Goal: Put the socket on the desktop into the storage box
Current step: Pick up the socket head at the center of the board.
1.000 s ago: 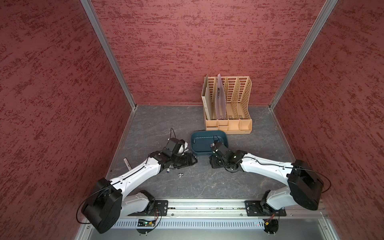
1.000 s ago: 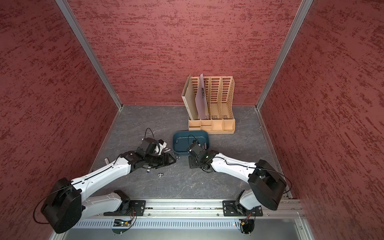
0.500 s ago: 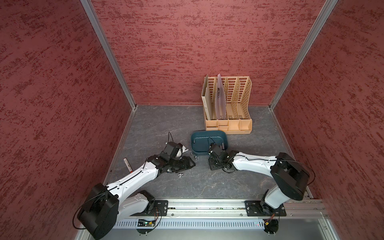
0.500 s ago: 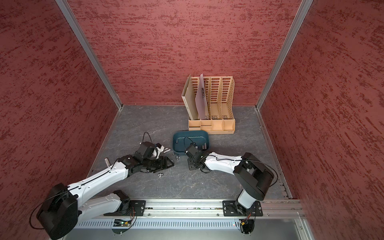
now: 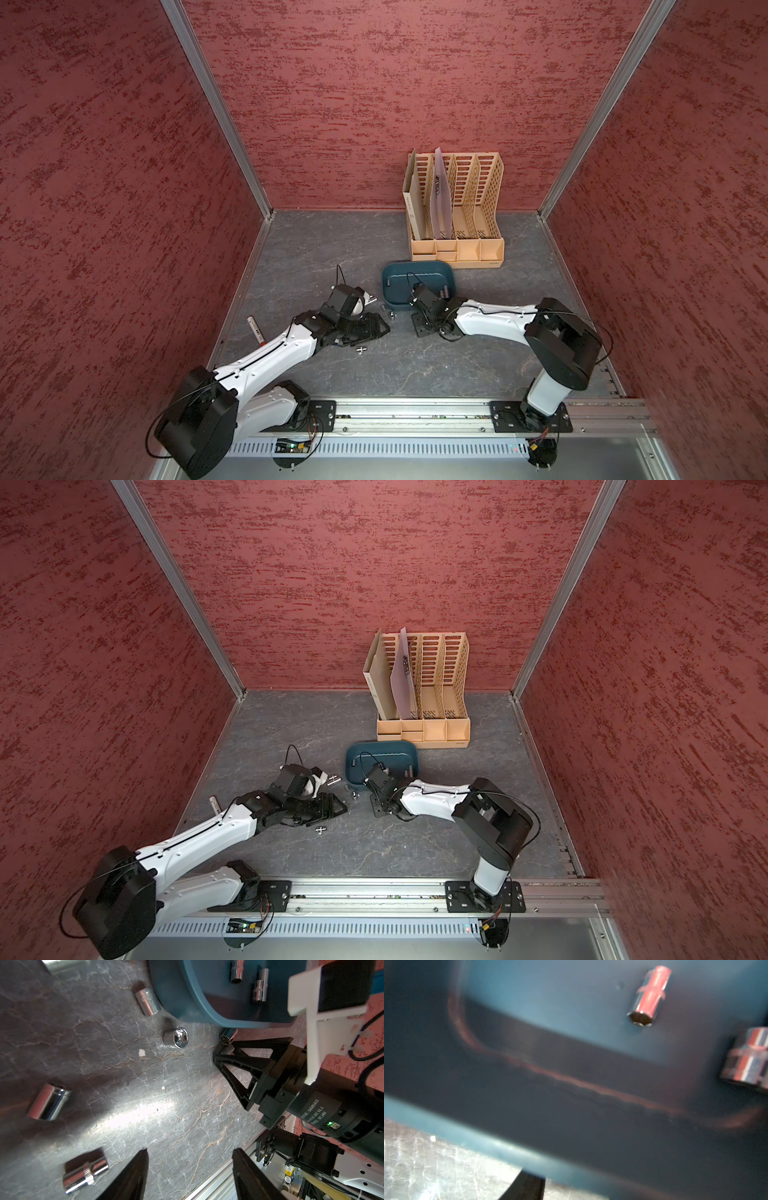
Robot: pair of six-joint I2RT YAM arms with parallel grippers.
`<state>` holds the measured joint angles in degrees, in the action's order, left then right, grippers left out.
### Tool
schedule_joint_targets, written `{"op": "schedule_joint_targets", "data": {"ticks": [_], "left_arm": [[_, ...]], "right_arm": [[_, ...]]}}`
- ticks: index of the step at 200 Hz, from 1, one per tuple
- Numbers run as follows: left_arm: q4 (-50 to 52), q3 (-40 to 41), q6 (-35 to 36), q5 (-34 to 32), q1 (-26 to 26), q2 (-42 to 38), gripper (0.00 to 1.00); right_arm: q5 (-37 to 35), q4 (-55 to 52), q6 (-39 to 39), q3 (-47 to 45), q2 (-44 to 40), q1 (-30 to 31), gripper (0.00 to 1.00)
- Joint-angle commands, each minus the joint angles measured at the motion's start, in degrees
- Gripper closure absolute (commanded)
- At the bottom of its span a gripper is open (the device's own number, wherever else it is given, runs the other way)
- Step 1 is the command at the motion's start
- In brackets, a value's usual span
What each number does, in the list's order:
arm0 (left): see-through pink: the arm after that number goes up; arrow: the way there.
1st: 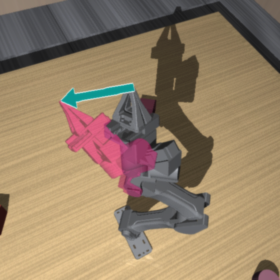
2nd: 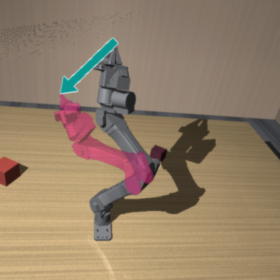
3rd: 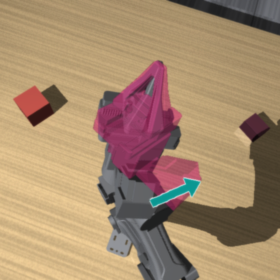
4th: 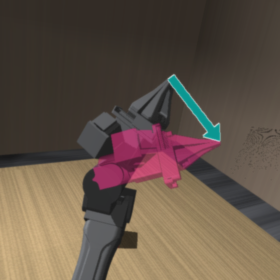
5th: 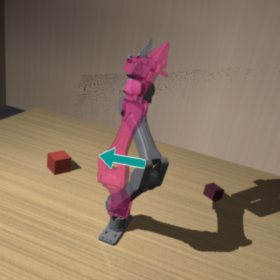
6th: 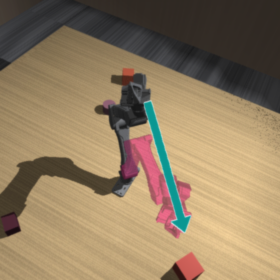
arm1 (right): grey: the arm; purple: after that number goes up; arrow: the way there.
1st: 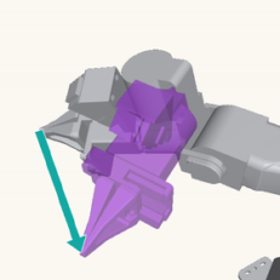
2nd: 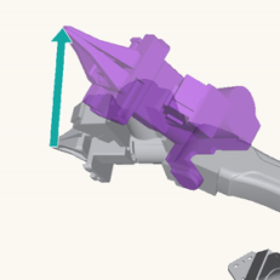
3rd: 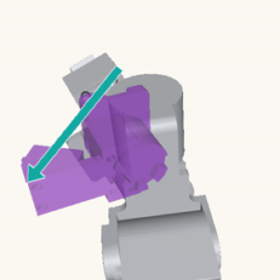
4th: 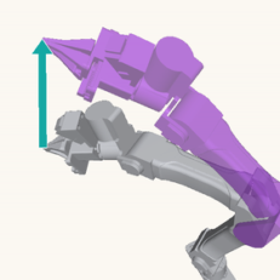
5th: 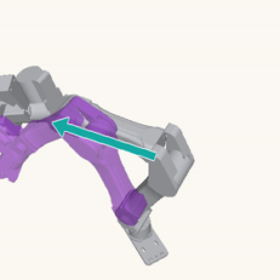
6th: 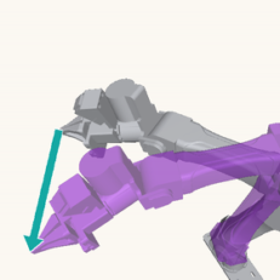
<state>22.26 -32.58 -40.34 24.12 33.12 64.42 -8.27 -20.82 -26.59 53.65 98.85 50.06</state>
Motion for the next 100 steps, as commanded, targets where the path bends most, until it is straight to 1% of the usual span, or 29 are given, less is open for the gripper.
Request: {"op": "schedule_joint_targets", "data": {"ticks": [1,37,80,100], "left_arm": [[-1.1,0.4,-0.4,-0.5,0.0,0.1,0.34],[-1.3,0.3,-0.4,-0.5,-0.1,0.7,0.33],[-1.9,0.1,-0.6,-0.3,-0.1,1.3,0.34],[-1.9,-0.2,-0.5,-0.4,-0.1,1.1,0.34]], "right_arm": [[-0.6,0.3,0.9,1.1,1.3,0.3,0.57],[-0.3,0.2,1.1,0.3,0.8,0.3,0.66],[0.5,-0.7,0.9,-0.3,-0.9,0.4,0.72],[0.7,-1.8,0.6,-0.4,-2.7,0.9,0.72]]}}
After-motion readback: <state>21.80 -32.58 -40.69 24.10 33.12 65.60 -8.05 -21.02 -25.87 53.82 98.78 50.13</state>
